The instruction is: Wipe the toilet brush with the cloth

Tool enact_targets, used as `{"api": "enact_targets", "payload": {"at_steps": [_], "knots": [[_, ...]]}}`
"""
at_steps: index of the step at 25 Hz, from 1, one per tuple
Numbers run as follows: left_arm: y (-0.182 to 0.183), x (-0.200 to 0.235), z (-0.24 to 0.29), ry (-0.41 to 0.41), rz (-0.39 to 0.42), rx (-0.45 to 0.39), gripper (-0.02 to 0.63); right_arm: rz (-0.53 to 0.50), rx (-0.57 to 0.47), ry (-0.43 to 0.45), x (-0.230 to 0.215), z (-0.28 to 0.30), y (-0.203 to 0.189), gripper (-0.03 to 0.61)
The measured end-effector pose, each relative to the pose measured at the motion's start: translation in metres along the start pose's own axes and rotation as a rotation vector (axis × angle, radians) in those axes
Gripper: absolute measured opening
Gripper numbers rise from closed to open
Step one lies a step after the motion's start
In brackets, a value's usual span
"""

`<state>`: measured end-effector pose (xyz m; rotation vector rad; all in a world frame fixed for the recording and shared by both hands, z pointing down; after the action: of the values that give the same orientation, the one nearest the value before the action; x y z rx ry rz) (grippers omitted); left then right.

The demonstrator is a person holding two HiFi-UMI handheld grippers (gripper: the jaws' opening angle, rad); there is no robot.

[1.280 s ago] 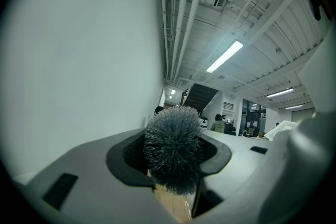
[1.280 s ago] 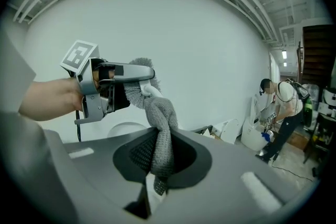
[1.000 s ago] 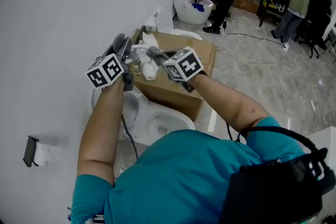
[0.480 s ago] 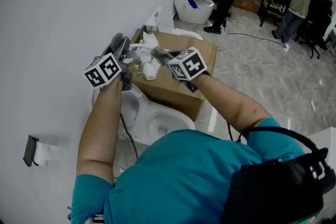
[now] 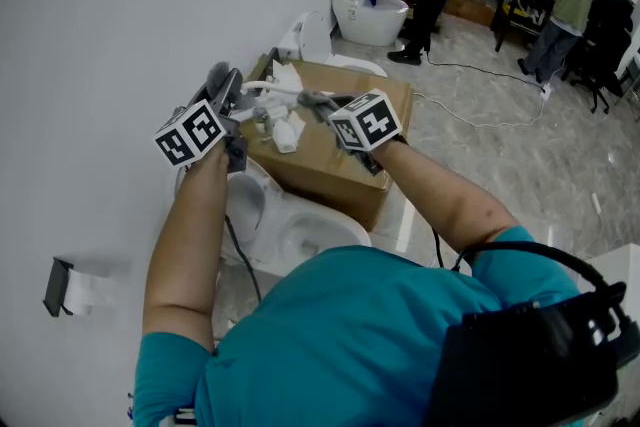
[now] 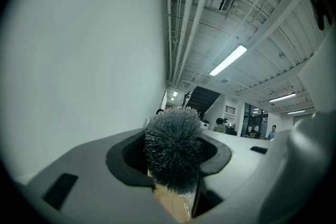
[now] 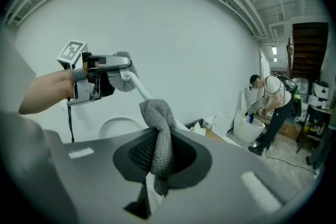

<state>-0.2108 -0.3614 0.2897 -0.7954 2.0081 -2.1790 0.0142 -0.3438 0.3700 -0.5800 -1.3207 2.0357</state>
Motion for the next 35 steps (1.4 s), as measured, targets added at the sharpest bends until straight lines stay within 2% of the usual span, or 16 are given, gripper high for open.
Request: {"api": "enact_targets", "payload": {"at_steps": [8,13,35], "knots": [[0.004,0.007,-0.002,0.02,0.022,-0.003,0.193,0.028,-0.003,-0.016,-0.01,-0.005,-0.005,0.018],[0.0,0.007,-0.002,0.002,-0.008,0.008,0.193,0.035,-0.001,-0.024,-0.015,-0.007,-0.009,0.018],[0.006,0.014,-0.014,0.004,-0.04,-0.018,0.193,0.079,0.009,-0.084,-0.037,-0.027,-0.031,0.018]]}}
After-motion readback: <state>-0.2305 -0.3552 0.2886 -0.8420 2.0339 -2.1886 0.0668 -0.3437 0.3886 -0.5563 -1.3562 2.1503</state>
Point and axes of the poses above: the fingertips, and each gripper's own axes: z forward along the fingers, x to its left, y out of its top, the point moved 6 cm from there along -z, backward along the fingers, and after that the axes turned 4 degrees about y, right-handed, at the moved point
